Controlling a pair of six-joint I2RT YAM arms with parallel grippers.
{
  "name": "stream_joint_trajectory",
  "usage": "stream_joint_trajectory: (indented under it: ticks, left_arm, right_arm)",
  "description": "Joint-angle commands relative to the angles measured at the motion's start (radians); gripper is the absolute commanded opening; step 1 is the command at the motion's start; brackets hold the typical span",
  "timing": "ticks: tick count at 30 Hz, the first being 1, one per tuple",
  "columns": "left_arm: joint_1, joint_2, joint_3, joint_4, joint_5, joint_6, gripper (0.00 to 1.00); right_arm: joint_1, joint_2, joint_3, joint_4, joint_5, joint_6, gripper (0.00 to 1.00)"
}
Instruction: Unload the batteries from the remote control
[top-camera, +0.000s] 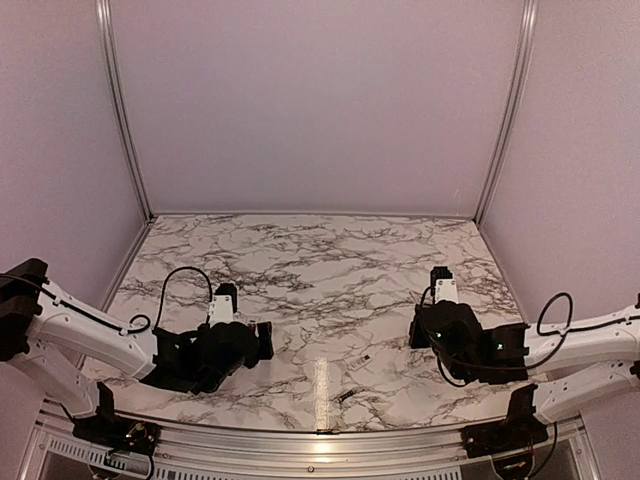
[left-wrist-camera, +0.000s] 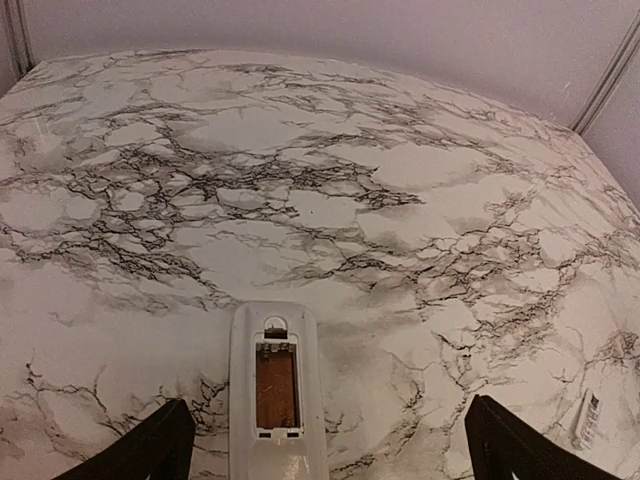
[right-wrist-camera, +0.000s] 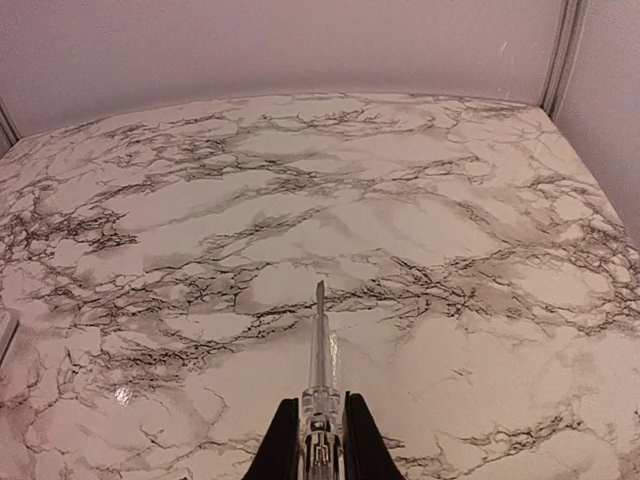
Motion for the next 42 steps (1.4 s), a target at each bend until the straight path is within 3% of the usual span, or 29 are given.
stream_joint_trajectory:
  ticks: [1, 17, 31, 38, 42]
  left_arm:
    - [-0.003, -0.114, -0.008, -0.054, -0.087, 0.11, 0.99]
    - [0.179, -0.353, -0.092, 0.096, -0.107, 0.397, 0.99]
    - [0.26, -0.34, -0.14, 0.182, -0.055, 0.467, 0.99]
    - [0.262, -0.308, -0.135, 0.2, -0.052, 0.482, 0.99]
    - [0.264, -0.289, -0.131, 0.209, -0.052, 0.488, 0.99]
  right_arm:
    - [-0.021, -0.028, -0.026, 0.128, -0.016, -0.063, 0.0]
    - [-0.098, 0.132, -0.041, 0.458, -0.003, -0.307, 0.0]
    - [-0.223, 0.374, -0.02, 0.626, -0.16, -0.338, 0.0]
    - [-0.231, 0.433, -0.02, 0.645, -0.139, -0.318, 0.0]
    - [-0.231, 0.467, -0.02, 0.651, -0.142, -0.302, 0.06]
